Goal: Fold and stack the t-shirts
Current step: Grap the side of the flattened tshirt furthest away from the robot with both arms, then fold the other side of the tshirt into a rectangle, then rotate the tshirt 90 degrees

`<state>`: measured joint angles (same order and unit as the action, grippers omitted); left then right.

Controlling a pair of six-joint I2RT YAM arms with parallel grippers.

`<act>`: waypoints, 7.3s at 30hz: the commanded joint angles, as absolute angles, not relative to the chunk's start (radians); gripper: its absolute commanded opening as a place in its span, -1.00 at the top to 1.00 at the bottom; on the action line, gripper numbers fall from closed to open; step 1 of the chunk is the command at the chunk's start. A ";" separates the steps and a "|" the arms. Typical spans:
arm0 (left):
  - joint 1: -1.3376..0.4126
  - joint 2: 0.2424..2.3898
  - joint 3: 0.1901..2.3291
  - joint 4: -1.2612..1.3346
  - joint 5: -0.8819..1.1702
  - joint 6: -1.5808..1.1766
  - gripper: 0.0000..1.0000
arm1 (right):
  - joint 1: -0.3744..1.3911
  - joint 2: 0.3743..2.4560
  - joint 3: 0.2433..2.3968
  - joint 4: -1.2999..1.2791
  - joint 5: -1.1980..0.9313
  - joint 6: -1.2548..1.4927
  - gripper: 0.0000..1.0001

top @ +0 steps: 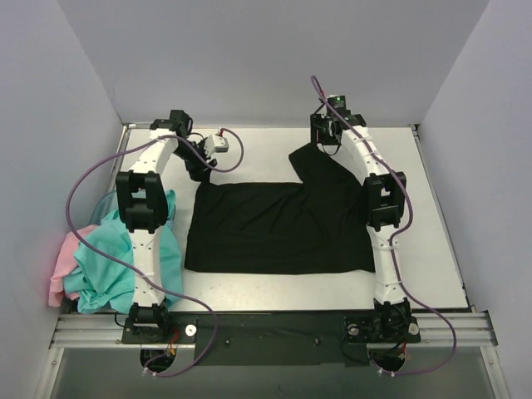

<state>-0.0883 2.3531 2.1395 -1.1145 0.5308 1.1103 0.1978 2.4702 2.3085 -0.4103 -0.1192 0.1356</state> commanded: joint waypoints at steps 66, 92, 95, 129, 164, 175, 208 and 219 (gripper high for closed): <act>-0.123 1.888 1.589 -1.083 0.428 0.798 1.00 | 0.084 1.551 1.200 -0.674 -0.265 0.095 1.00; -0.089 2.016 1.569 -1.177 0.224 0.551 0.02 | 0.055 1.574 1.025 -0.657 -0.222 0.193 1.00; -0.087 2.010 1.514 -1.109 0.184 0.577 -0.01 | 0.055 1.574 1.025 -0.657 -0.215 0.190 1.00; -0.038 1.877 1.382 -1.052 0.278 0.503 1.00 | -0.026 1.589 0.989 -0.746 -0.212 0.252 1.00; -0.736 2.110 1.887 -0.548 0.513 0.062 0.03 | -0.109 1.569 0.885 -0.443 -0.304 0.406 0.51; -0.830 2.273 1.901 -0.433 0.338 -0.058 -0.01 | -0.098 1.528 0.844 -0.454 -0.272 0.407 0.53; -0.802 2.263 1.873 -0.589 0.681 -0.035 1.00 | -0.014 1.404 0.877 -0.655 -0.261 0.357 1.00; -0.796 2.289 1.856 -0.597 0.638 -0.005 0.77 | -0.058 1.493 0.864 -0.634 -0.241 0.331 0.93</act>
